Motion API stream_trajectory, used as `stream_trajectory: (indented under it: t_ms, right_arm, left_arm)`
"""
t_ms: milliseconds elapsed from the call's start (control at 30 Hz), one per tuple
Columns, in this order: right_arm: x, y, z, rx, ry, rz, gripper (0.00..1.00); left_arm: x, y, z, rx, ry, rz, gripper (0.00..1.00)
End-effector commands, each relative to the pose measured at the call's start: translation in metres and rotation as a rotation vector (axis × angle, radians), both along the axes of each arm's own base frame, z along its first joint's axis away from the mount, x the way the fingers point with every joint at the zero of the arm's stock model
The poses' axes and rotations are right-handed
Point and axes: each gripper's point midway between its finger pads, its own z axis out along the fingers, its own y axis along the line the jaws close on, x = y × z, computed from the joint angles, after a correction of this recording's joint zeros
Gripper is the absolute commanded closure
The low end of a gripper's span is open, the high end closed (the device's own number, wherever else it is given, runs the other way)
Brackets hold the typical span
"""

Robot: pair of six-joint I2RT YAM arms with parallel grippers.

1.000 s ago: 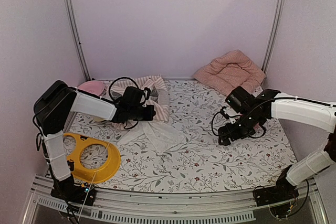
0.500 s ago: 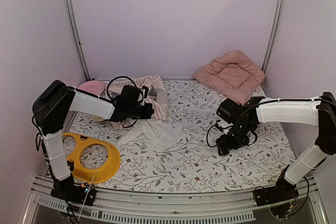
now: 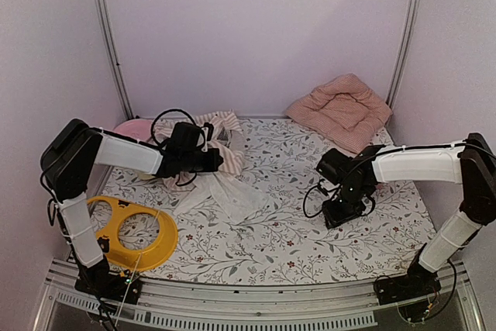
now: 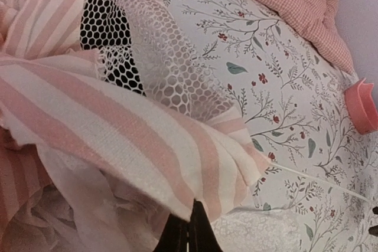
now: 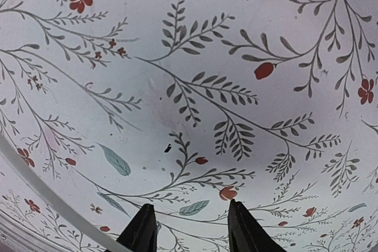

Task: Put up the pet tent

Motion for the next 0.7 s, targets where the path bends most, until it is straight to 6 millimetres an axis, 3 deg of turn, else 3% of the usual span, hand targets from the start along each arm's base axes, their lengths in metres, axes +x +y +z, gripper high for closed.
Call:
stream_trajectory:
  t_ms: [0, 67, 133, 167, 233, 400, 533, 667]
  right_arm:
    - [0.003, 0.009, 0.007, 0.039, -0.02, 0.005, 0.63]
    - [0.004, 0.018, 0.017, 0.081, -0.028, 0.021, 0.76]
    - [0.007, 0.029, 0.027, 0.12, -0.048, 0.041, 0.97]
    - [0.009, 0.036, 0.033, 0.142, -0.06, 0.052, 1.0]
    - [0.011, 0.051, 0.042, 0.187, -0.077, 0.073, 1.0]
    - [0.017, 0.083, 0.055, 0.258, -0.121, 0.091, 1.0]
    - [0.021, 0.103, 0.059, 0.3, -0.151, 0.087, 1.0]
    - [0.024, 0.121, 0.057, 0.301, -0.177, 0.106, 1.0]
  left_arm:
    - [0.006, 0.01, 0.015, -0.001, -0.036, 0.018, 1.0]
    - [0.006, 0.01, 0.014, 0.0, -0.034, 0.015, 1.0]
    - [0.007, 0.009, 0.015, -0.004, -0.035, 0.014, 1.0]
    - [0.006, 0.009, 0.015, -0.008, -0.034, 0.012, 1.0]
    - [0.005, 0.006, 0.017, -0.025, -0.029, 0.003, 0.97]
    - [-0.012, -0.004, 0.03, -0.166, 0.023, -0.02, 0.65]
    - [-0.035, -0.01, 0.045, -0.321, 0.066, -0.015, 0.58]
    - [-0.059, -0.034, 0.066, -0.433, 0.07, -0.062, 0.49]
